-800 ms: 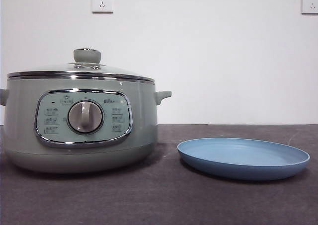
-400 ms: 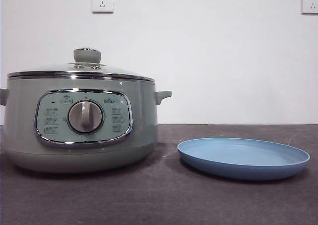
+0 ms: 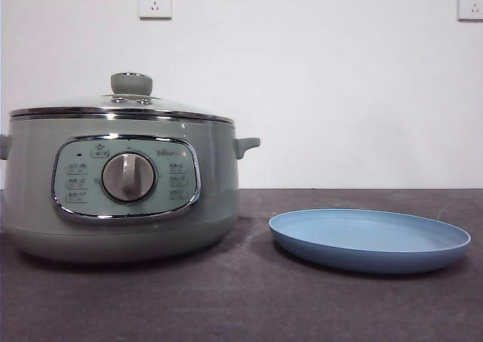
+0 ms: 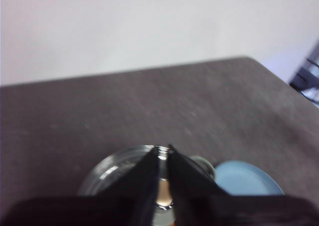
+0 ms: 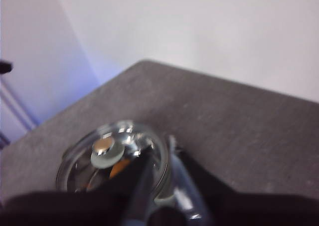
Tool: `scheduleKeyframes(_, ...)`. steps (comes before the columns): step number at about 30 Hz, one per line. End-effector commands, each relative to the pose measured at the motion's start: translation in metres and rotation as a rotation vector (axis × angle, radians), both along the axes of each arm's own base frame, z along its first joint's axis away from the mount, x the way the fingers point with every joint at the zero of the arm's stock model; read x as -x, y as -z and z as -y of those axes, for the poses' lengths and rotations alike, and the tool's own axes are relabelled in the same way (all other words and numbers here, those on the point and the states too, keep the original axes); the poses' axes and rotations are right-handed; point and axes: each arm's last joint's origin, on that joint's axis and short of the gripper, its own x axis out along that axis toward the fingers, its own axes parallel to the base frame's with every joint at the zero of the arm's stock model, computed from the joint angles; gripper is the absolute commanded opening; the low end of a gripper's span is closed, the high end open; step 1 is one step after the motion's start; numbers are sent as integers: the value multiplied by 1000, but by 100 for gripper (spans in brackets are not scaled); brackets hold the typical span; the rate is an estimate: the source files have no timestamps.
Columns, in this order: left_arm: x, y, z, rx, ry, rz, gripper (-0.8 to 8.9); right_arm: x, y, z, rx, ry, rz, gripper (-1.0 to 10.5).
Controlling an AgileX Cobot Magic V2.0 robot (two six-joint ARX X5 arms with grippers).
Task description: Take the potato out from the steamer,put the potato on the plate,close the lid
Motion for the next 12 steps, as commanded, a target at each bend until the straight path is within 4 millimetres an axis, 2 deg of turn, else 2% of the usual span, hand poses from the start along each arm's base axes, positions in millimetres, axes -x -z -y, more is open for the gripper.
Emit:
scheduleKeyframes(1,-7,3,6,-20,48,-8,485,-6,2,-4,32,-23,16,438)
scheduleKeyframes(3,-14,8,10,-23,65,-37,483,-9,5,-7,35,-29,7,558)
scheduleKeyframes(4,-18,10,13,-25,77,-51,480,-10,5,-8,38,-28,4,574)
scheduleKeyframes(12,-48,36,42,-84,104,-166,470,-11,6,-12,76,46,8,567)
